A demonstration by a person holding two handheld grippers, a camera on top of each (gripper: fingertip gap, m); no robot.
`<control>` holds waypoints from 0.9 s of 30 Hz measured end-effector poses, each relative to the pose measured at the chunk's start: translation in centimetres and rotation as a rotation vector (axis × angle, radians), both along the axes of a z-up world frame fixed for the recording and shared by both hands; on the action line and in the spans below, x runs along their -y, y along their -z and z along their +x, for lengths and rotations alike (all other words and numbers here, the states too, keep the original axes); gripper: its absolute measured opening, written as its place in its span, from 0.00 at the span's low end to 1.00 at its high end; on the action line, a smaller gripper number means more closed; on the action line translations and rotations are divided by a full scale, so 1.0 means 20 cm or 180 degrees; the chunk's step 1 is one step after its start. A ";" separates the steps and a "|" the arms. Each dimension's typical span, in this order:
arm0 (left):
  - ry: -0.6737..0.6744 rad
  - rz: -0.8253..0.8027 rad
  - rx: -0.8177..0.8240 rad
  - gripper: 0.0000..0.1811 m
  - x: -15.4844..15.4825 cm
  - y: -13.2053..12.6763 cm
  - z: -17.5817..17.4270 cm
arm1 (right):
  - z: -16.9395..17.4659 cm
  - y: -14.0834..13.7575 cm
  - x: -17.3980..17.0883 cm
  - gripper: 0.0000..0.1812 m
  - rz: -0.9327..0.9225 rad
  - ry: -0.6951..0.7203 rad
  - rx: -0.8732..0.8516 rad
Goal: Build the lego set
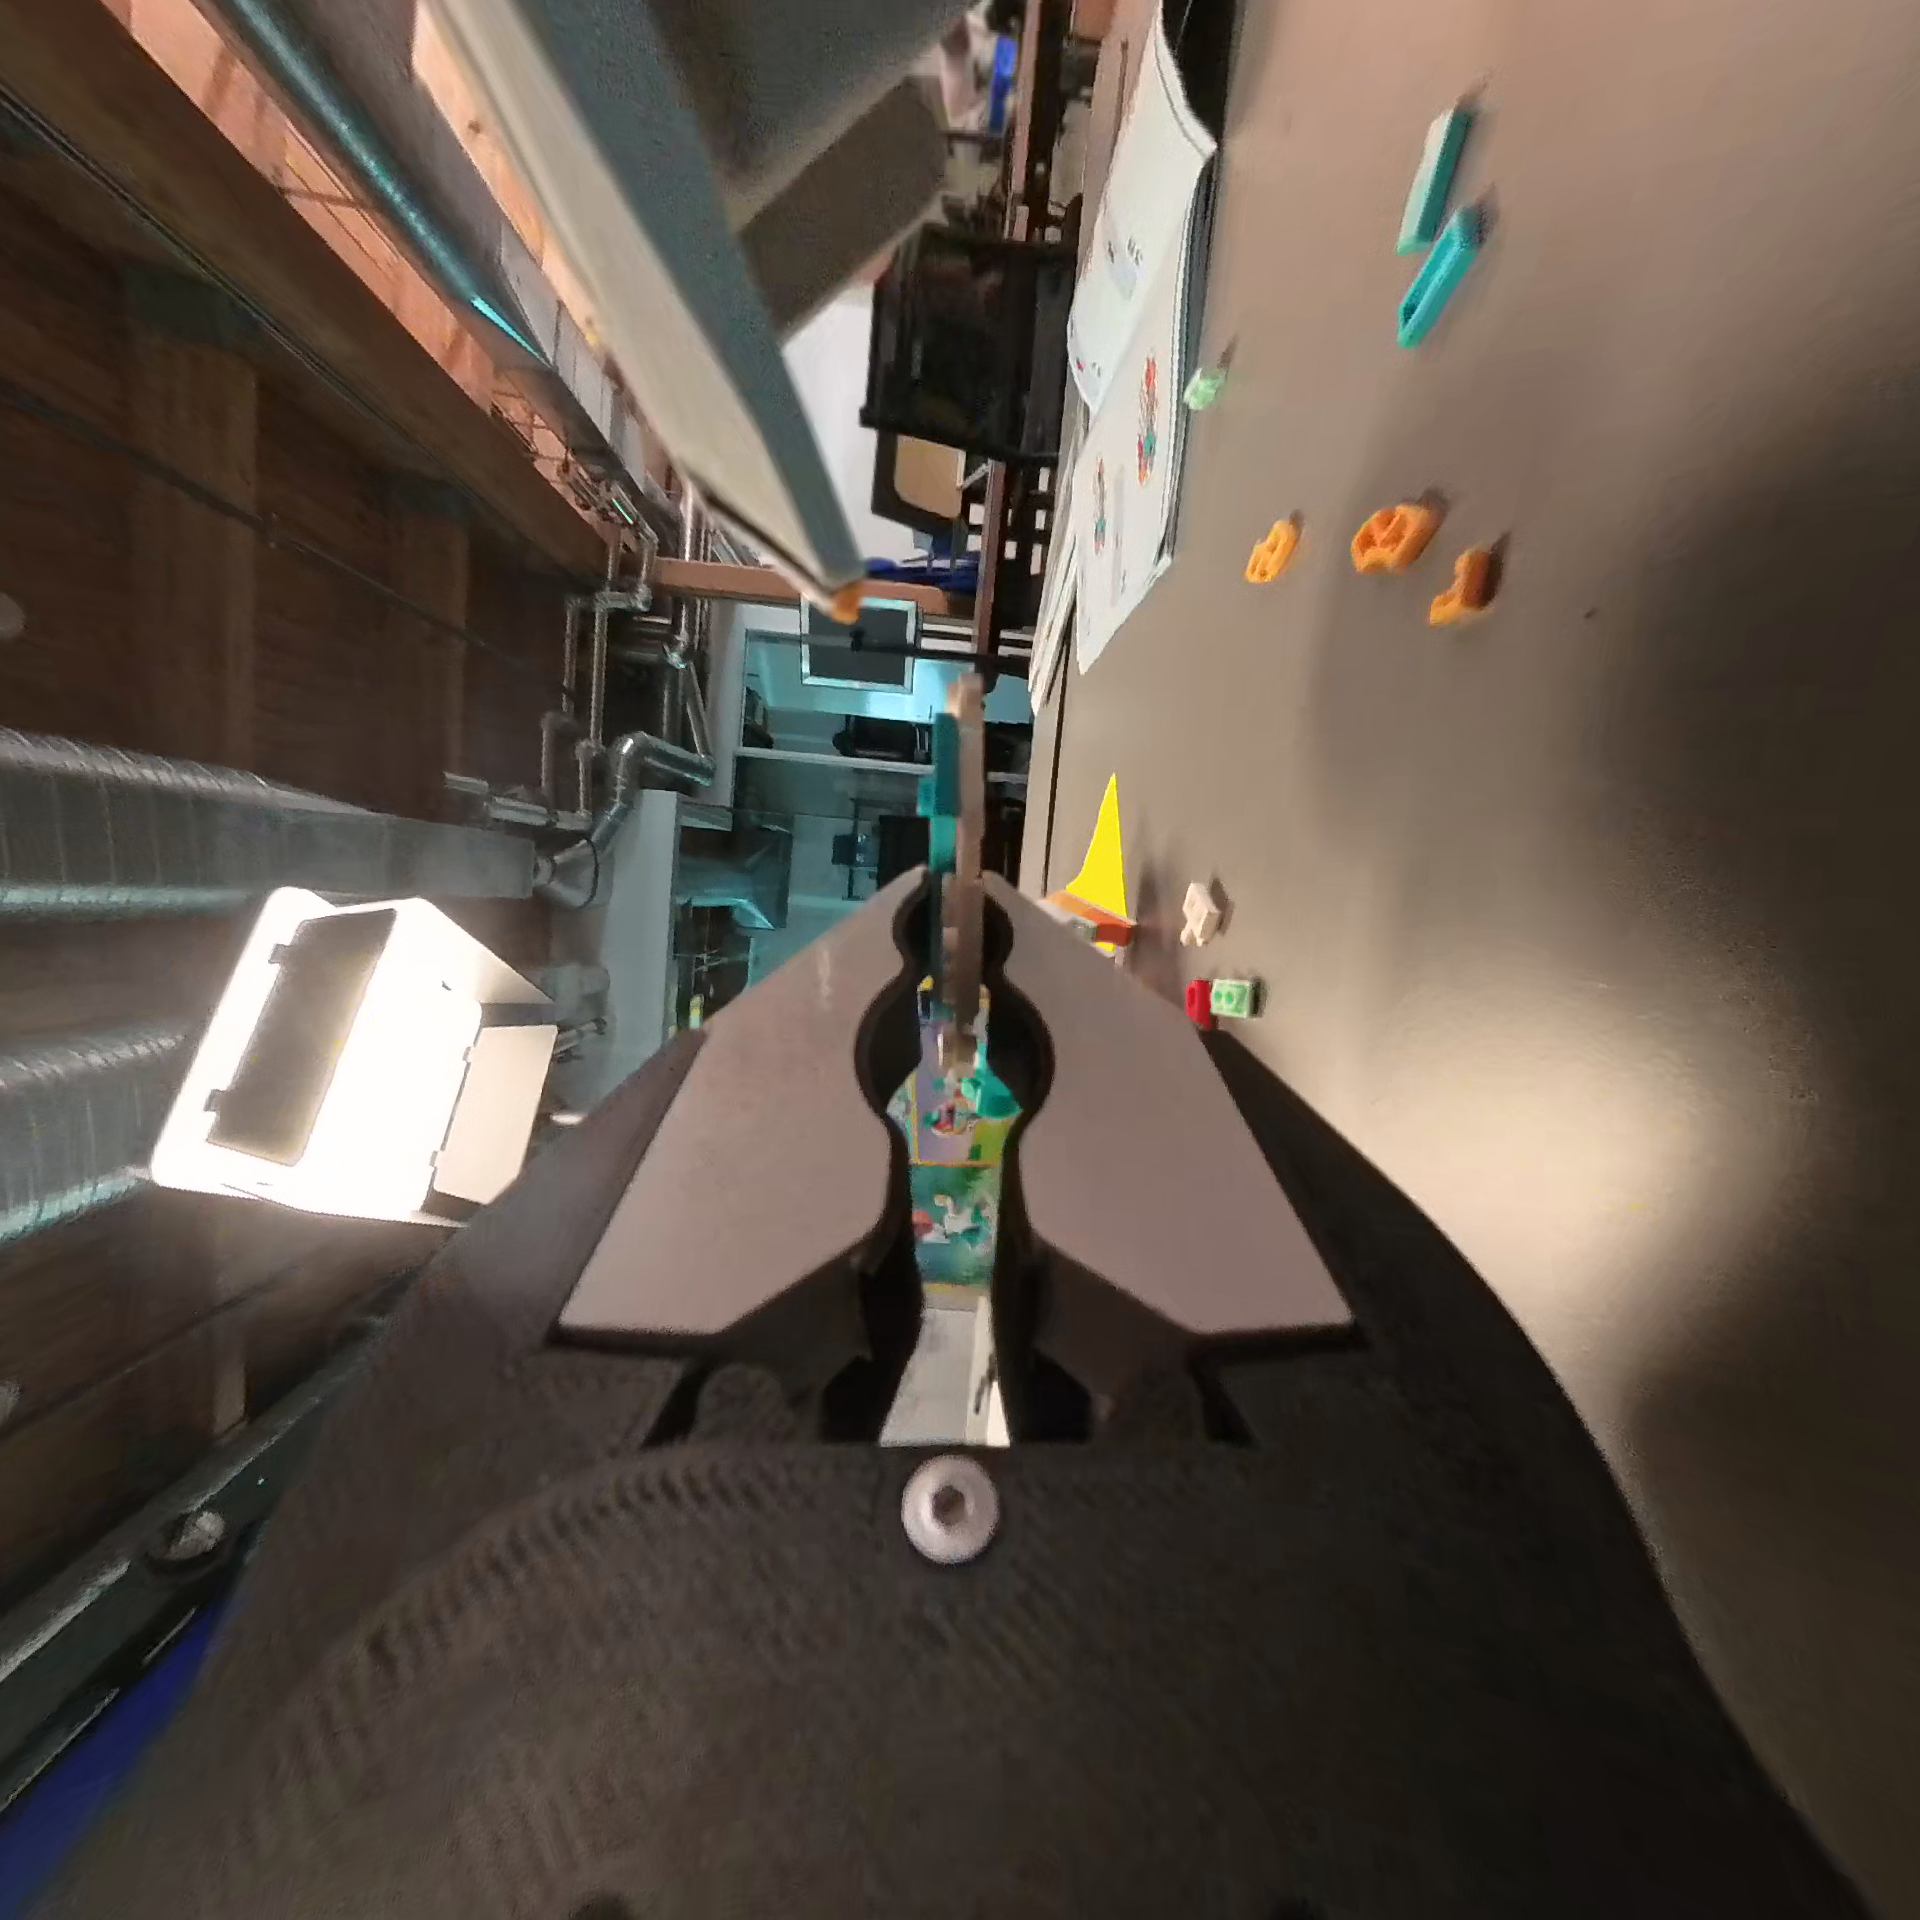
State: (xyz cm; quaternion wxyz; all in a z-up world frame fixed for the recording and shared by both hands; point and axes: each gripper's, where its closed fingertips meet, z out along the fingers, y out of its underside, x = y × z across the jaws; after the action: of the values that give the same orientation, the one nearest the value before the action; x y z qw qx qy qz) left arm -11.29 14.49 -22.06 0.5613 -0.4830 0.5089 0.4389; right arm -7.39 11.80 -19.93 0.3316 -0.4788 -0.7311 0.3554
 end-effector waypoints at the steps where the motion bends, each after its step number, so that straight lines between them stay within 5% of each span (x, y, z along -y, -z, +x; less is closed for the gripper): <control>1: 0.0021 0.0016 -0.0004 0.02 0.00 0.00 0.01 | -0.01 0.00 0.01 0.03 0.0055 -0.0044 0.0050; 27: 0.0254 0.0180 -0.0073 0.02 0.06 -0.05 0.09 | -0.04 0.04 0.06 0.05 0.0504 -0.0408 0.0508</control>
State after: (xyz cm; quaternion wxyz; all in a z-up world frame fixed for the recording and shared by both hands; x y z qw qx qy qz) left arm -9.55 13.27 -21.13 0.5859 -0.4412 0.5215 0.4360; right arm -8.21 10.57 -20.76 0.2857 -0.4301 -0.8101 0.2778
